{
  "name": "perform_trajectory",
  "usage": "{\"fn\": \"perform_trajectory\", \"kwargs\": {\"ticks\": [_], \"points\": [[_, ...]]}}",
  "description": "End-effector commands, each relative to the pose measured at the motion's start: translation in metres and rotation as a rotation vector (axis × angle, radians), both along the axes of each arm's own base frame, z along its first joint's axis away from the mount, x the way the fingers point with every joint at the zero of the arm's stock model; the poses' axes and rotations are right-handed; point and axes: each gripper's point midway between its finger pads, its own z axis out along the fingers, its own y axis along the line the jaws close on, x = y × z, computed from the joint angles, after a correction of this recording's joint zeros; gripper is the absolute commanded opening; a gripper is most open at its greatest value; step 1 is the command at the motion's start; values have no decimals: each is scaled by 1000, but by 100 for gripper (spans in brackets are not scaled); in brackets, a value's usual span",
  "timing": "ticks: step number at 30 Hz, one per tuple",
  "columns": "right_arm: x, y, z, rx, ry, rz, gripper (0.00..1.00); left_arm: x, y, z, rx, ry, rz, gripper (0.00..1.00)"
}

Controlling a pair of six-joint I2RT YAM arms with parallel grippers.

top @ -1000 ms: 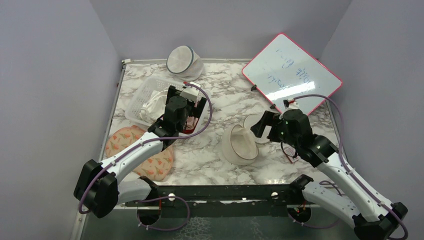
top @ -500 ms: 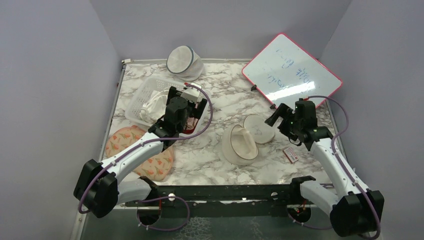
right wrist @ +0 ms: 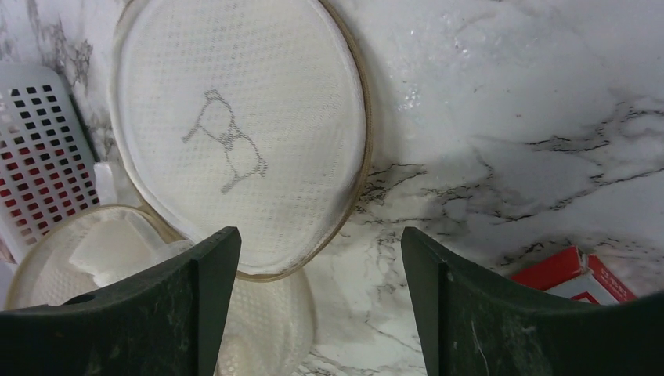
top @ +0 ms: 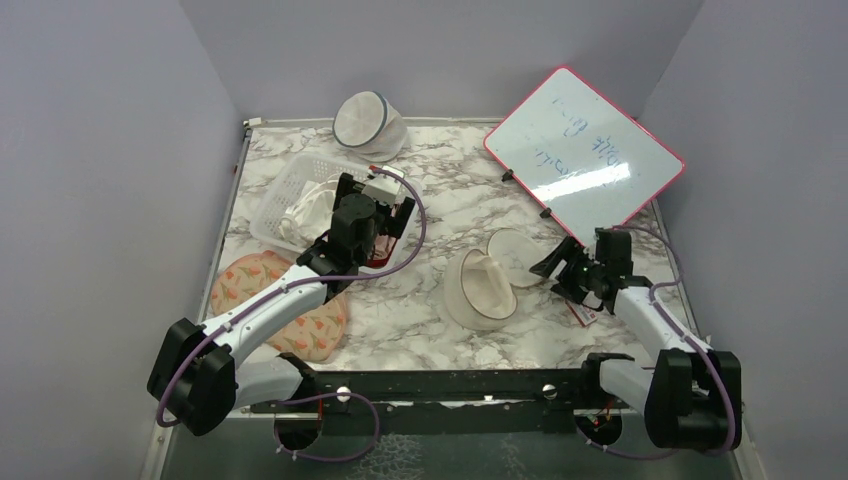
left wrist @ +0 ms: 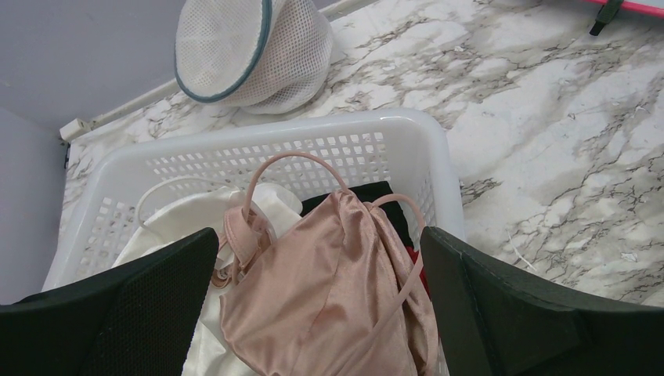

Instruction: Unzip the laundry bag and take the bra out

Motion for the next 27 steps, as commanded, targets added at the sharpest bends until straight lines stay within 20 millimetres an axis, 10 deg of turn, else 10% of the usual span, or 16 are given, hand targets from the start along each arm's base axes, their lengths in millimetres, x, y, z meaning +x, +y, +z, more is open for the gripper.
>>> {"fn": "perform_trajectory", "kwargs": {"ticks": [1,15,20,27], "points": [[16,11,3,72,-94,38,70,1,-4,9,-22,-28,-15,98],[8,28,-23,248,-161,-31,33,1,-5,7,-27,-20,-16,98],[28,24,7,166,-341,52,14,0,-5,6,-27,-17,-16,98],[30,28,104,-31,-829,274,1,0,-11,8,-48,-16,-36,97]]}}
